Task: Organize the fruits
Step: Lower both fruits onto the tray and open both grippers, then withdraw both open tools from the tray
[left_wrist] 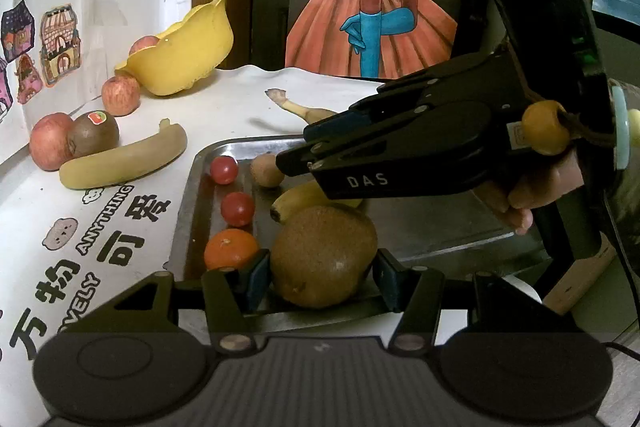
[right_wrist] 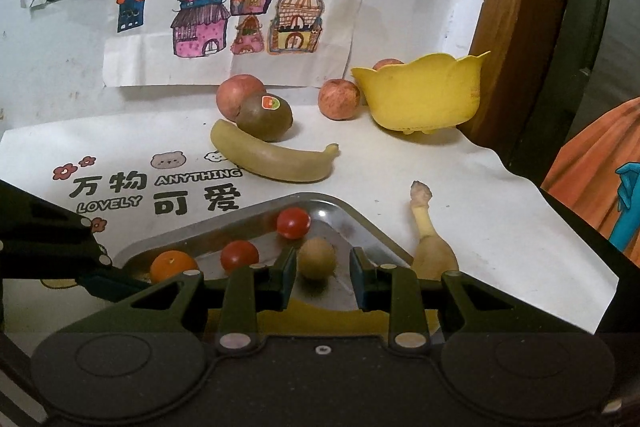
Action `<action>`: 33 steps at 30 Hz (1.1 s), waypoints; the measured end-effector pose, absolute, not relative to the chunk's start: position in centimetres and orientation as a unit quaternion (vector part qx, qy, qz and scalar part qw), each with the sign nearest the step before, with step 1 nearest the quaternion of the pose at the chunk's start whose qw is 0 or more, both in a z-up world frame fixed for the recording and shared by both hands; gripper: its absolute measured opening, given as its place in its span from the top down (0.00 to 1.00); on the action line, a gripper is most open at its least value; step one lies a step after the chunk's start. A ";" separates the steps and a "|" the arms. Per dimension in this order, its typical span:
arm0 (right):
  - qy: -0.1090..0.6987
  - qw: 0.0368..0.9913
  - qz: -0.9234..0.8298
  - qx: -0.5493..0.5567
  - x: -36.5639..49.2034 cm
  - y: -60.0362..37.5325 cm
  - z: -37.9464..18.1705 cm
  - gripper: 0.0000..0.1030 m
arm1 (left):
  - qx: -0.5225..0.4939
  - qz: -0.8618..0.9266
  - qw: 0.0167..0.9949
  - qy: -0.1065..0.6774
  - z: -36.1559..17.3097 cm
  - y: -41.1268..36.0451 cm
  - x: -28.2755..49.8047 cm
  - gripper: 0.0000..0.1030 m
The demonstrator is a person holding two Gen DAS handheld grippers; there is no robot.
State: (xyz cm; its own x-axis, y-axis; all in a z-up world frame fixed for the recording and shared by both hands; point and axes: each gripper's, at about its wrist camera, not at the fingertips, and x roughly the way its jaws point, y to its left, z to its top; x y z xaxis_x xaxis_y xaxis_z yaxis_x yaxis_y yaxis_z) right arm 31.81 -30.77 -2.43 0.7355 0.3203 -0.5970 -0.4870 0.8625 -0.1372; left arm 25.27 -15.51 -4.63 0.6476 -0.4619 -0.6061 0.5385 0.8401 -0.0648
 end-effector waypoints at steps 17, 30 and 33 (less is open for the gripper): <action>0.240 0.944 0.188 -0.124 27.1 -32.9 0.7 0.37 | 0.052 -0.273 0.913 0.300 -3.3 -14.7 22.3 0.19; 0.179 0.965 0.152 -0.118 16.2 -35.0 4.2 0.06 | 0.038 -0.231 0.943 0.238 0.1 -11.2 16.2 0.00; 0.174 0.970 0.131 -0.108 13.2 -35.1 4.3 0.01 | 0.033 -0.227 0.945 0.233 0.5 -10.3 15.0 0.00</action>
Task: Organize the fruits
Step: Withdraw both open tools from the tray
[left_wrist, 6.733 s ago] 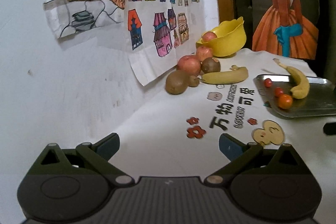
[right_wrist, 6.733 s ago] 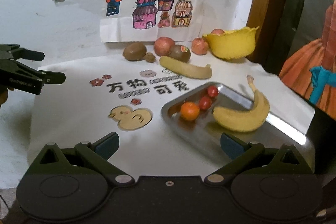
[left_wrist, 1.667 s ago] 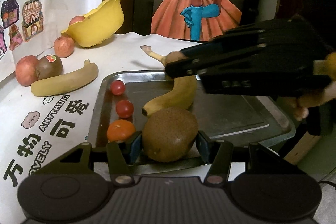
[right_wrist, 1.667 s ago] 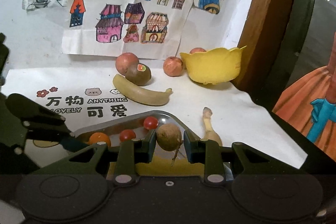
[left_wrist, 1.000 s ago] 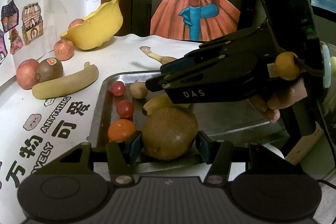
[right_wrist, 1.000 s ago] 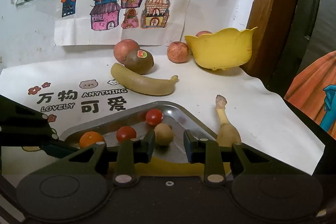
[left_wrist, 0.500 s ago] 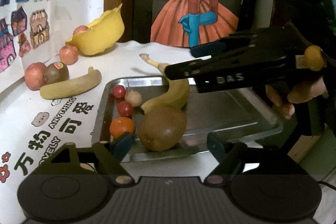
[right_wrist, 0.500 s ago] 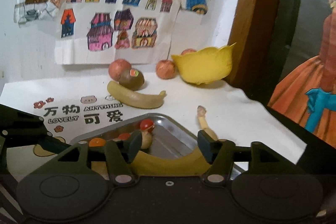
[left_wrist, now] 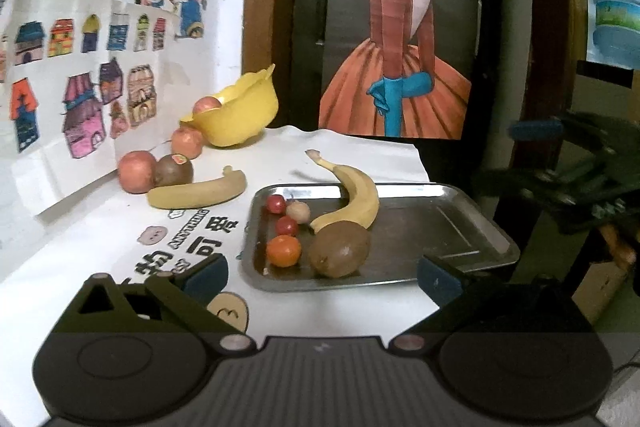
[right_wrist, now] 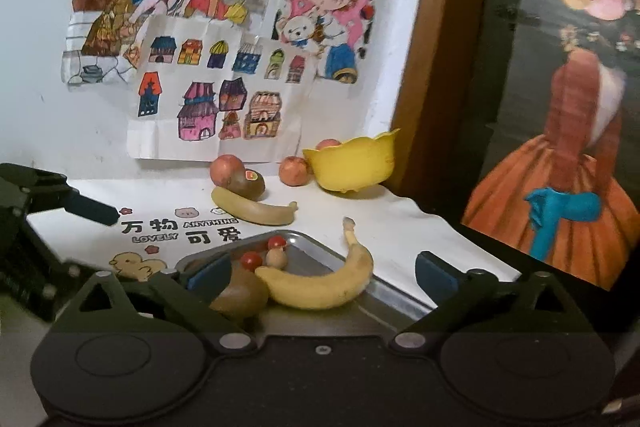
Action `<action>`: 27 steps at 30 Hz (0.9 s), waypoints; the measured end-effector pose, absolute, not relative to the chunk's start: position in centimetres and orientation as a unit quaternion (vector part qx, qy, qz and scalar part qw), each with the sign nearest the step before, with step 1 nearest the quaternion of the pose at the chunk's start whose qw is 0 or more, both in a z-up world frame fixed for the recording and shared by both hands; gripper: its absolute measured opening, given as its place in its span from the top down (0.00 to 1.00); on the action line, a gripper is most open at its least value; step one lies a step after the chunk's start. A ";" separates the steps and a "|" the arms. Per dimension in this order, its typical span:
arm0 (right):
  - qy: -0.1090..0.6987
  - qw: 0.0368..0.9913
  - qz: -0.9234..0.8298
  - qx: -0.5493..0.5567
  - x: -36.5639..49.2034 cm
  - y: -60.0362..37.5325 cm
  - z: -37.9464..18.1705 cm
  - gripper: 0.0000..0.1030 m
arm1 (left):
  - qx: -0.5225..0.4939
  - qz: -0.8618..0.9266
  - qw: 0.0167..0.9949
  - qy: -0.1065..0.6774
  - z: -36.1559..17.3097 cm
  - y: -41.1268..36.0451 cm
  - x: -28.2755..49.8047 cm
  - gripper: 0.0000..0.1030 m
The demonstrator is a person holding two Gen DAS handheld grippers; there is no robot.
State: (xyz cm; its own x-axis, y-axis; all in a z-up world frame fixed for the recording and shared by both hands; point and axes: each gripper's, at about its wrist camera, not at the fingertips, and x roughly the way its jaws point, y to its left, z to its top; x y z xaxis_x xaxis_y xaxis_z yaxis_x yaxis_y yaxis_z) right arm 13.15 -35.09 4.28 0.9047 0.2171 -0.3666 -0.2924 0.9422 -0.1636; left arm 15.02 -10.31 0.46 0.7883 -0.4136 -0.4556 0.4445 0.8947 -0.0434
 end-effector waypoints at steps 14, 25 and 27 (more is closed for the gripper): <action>0.220 0.972 0.041 -0.066 4.3 -32.5 1.9 0.01 | 0.010 -0.218 0.950 0.224 0.2 -7.0 9.9 0.00; 0.256 0.963 0.054 -0.062 2.8 -28.7 0.5 0.01 | 0.004 -0.173 0.957 0.233 -0.4 -3.3 8.4 0.00; 0.258 0.961 0.066 -0.068 3.0 -27.7 0.4 0.01 | 0.000 -0.164 0.958 0.235 -0.5 -2.5 8.4 0.00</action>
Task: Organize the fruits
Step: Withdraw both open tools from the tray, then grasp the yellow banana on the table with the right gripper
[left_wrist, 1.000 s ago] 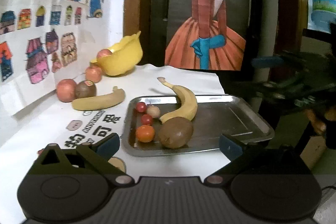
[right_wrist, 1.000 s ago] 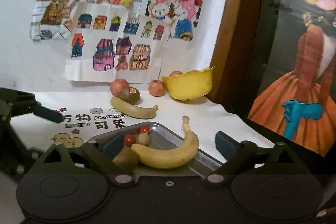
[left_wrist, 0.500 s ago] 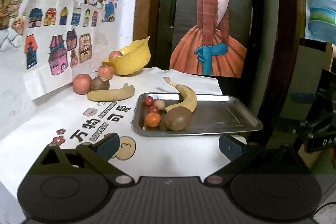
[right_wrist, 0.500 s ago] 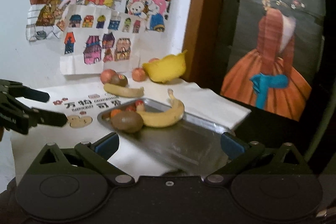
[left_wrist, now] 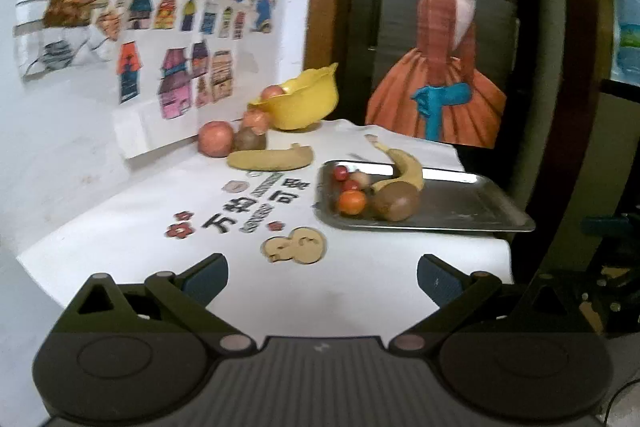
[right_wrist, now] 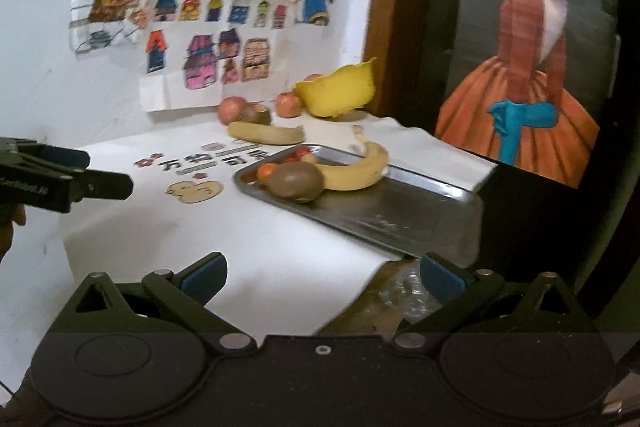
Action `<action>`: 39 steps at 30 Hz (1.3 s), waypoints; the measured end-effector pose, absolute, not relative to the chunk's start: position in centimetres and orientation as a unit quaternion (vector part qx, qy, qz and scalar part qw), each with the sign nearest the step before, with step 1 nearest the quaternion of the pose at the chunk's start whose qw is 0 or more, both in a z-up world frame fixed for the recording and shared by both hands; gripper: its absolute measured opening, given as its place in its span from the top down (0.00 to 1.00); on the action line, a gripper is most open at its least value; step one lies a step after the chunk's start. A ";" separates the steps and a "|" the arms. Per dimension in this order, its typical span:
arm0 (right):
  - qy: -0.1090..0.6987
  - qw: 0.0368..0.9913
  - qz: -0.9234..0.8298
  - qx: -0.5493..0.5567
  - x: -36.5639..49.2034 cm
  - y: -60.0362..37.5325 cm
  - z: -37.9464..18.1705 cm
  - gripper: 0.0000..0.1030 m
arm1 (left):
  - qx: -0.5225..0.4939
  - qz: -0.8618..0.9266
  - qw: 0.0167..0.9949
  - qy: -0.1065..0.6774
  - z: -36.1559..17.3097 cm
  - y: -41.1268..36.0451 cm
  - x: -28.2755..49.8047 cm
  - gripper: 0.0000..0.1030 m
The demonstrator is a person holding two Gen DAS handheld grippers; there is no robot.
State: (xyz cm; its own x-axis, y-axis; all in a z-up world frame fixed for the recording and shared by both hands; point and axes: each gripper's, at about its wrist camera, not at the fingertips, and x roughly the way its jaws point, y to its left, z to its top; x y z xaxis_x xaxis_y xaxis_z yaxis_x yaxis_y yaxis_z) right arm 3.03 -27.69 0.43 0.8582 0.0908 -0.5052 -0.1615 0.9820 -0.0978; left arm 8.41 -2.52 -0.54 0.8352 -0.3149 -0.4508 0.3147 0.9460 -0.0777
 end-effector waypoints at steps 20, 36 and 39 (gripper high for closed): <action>0.260 0.950 0.143 -0.101 9.3 -21.2 1.3 0.01 | -0.005 -0.080 0.966 0.246 -0.5 4.0 12.4 0.00; 0.245 0.947 0.156 -0.141 18.2 -20.1 2.1 0.01 | 0.029 -0.078 0.968 0.235 0.5 4.6 21.0 0.00; 0.232 0.947 0.155 -0.159 20.6 -20.2 2.5 0.01 | 0.032 -0.080 0.967 0.238 0.3 4.6 23.0 0.00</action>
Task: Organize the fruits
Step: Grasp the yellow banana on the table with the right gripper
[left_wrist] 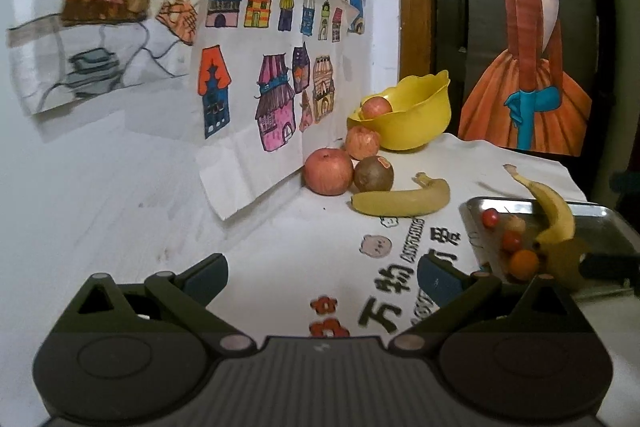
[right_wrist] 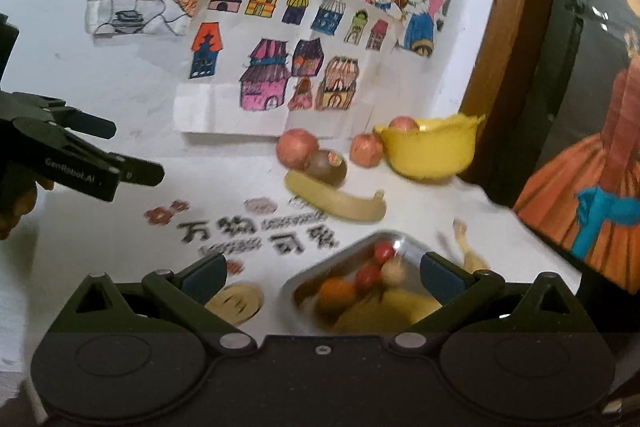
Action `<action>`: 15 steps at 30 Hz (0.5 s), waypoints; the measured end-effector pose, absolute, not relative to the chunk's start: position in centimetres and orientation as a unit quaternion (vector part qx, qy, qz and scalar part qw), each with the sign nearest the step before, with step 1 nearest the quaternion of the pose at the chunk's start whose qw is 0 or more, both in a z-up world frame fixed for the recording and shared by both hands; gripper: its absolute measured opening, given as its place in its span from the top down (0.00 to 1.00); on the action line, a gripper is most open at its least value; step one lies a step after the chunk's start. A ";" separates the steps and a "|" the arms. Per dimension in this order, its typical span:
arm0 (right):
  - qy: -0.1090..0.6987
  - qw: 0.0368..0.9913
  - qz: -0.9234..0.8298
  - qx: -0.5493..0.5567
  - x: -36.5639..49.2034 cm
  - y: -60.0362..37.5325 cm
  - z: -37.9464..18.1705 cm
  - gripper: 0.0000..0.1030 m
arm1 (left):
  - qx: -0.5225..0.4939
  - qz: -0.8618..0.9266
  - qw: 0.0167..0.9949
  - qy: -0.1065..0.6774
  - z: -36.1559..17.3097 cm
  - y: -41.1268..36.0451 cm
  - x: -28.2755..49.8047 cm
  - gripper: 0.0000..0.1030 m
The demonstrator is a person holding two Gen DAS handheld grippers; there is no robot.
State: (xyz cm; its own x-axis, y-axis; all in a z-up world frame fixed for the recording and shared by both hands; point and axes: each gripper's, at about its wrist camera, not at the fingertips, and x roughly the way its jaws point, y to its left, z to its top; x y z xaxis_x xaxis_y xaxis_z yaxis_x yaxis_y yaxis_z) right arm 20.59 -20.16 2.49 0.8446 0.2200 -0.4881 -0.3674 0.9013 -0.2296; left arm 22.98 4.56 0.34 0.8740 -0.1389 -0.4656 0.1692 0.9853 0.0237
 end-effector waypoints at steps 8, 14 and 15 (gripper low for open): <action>0.235 0.941 0.190 -0.153 30.0 -20.8 2.8 0.01 | 0.042 -0.076 0.968 0.236 -0.5 4.6 28.4 0.00; 0.269 0.919 0.237 -0.164 36.7 -19.9 1.1 0.02 | 0.046 -0.074 0.969 0.231 -1.1 4.8 31.7 0.00; 0.274 0.913 0.248 -0.173 37.4 -19.6 0.7 0.02 | 0.045 -0.073 0.969 0.233 -1.2 4.9 32.2 0.00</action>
